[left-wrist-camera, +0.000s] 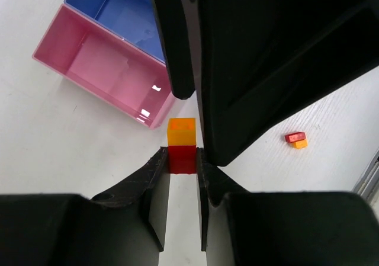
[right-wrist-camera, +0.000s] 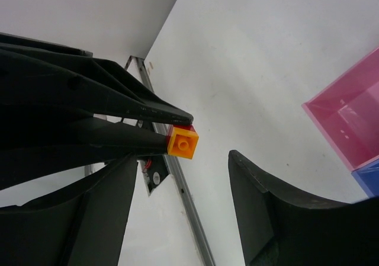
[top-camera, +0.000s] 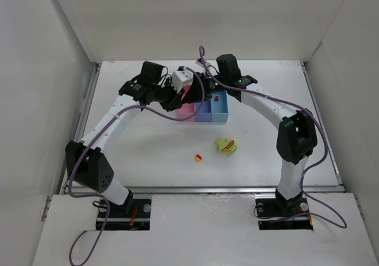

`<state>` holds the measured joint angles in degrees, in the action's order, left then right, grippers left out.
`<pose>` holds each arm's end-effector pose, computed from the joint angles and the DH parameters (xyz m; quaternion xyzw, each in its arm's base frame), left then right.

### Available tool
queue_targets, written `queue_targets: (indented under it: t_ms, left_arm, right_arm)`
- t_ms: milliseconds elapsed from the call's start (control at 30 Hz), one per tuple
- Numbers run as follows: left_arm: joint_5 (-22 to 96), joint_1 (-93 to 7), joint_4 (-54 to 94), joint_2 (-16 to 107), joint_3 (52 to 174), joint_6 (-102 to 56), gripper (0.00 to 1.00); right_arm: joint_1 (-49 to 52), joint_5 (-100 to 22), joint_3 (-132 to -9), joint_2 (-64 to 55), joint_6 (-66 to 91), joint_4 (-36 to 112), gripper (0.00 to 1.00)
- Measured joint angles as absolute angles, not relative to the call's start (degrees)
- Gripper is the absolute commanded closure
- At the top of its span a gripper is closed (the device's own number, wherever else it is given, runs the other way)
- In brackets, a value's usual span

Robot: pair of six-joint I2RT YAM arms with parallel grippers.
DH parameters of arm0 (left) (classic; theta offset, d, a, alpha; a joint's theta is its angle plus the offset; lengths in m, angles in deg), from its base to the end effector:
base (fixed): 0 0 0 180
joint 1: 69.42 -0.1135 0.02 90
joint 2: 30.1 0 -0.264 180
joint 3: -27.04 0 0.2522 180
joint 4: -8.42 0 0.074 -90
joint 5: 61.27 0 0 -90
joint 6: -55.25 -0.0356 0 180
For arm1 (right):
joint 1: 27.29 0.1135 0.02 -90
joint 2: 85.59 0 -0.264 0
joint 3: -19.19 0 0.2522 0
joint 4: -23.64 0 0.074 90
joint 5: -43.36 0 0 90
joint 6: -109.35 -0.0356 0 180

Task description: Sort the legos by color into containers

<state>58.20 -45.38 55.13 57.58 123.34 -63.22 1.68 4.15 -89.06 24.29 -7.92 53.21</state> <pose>0.3046 -0.1550 0.3503 0.4845 0.7306 -0.2122 0.4318 0.3754 0.2394 0.3046 -0.2222 0.7838 0.5385 0.2150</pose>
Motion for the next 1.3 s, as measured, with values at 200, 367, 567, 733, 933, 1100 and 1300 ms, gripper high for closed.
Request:
queue_targets:
  t_ms: [200,367,567,733,933,1100,1300]
  left_arm:
    - [58.20,-45.36,55.11,57.60,123.34,-63.22,1.00]
    - [58.20,-45.36,55.11,57.60,123.36,-63.22,1.00]
    - [58.20,-45.36,55.07,57.60,123.36,-63.18,1.00]
    - [58.20,-45.36,55.07,57.60,123.38,-63.15,1.00]
    - [57.83,-45.36,55.15,57.93,123.41,-63.15,1.00]
    - [57.63,-45.36,55.37,58.08,123.45,-63.15,1.00]
    - [56.67,-45.36,55.26,58.10,123.41,-62.91,1.00]
  right_arm:
    - [1.68,4.41,-91.75,25.01,-8.16,53.12,0.40]
    - [1.68,4.87,-92.74,25.69,-8.35,52.73,0.41]
    - [1.68,5.04,-92.87,26.57,-8.83,52.75,0.47]
    - [1.74,5.07,-93.02,28.10,-8.99,52.93,0.47]
    - [2.01,6.20,-93.98,29.19,-9.49,53.10,0.71]
    - [1.98,5.90,-94.24,29.19,-9.91,53.23,1.00]
    - [2.05,5.79,-94.22,29.19,-9.62,53.23,1.00]
